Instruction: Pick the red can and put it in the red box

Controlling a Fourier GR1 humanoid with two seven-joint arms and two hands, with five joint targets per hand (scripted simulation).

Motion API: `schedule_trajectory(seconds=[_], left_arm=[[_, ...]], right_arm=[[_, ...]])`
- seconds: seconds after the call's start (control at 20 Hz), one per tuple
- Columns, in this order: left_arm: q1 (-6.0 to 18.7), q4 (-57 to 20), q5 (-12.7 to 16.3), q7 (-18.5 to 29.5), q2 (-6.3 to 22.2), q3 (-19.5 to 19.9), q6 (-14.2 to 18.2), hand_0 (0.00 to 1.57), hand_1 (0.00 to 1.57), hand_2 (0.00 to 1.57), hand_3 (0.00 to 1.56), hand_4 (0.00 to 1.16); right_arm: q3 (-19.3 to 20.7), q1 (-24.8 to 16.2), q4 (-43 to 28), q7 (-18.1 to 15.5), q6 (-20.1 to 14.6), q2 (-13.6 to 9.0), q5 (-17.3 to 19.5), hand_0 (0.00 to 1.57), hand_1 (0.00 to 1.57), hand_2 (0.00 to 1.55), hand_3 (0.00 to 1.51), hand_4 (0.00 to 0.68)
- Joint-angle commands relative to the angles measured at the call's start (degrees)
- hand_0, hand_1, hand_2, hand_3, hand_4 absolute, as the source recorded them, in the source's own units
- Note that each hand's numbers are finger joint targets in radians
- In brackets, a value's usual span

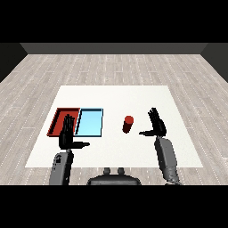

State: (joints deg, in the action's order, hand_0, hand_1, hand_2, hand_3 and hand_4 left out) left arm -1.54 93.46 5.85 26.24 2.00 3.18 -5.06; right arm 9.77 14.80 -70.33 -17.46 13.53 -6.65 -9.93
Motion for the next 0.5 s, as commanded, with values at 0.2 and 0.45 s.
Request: schedule_trajectory(seconds=[0.2,0.45], left_arm=[[3.6,-2.0,0.4,-1.5,0.5,1.6,1.1,0.0,0.0,0.0,0.0,0.0],[1.9,1.0,0.2,-2.9,0.6,0.9,1.7,0.0,0.0,0.0,0.0,0.0]], right_arm=[[-2.3,0.9,4.2,-1.8,-2.4,4.1,0.0,0.0,0.0,0.0,0.0,0.0],[-2.5,0.4,7.7,-5.1,0.1,3.8,-1.5,0.0,0.0,0.0,0.0,0.0]])
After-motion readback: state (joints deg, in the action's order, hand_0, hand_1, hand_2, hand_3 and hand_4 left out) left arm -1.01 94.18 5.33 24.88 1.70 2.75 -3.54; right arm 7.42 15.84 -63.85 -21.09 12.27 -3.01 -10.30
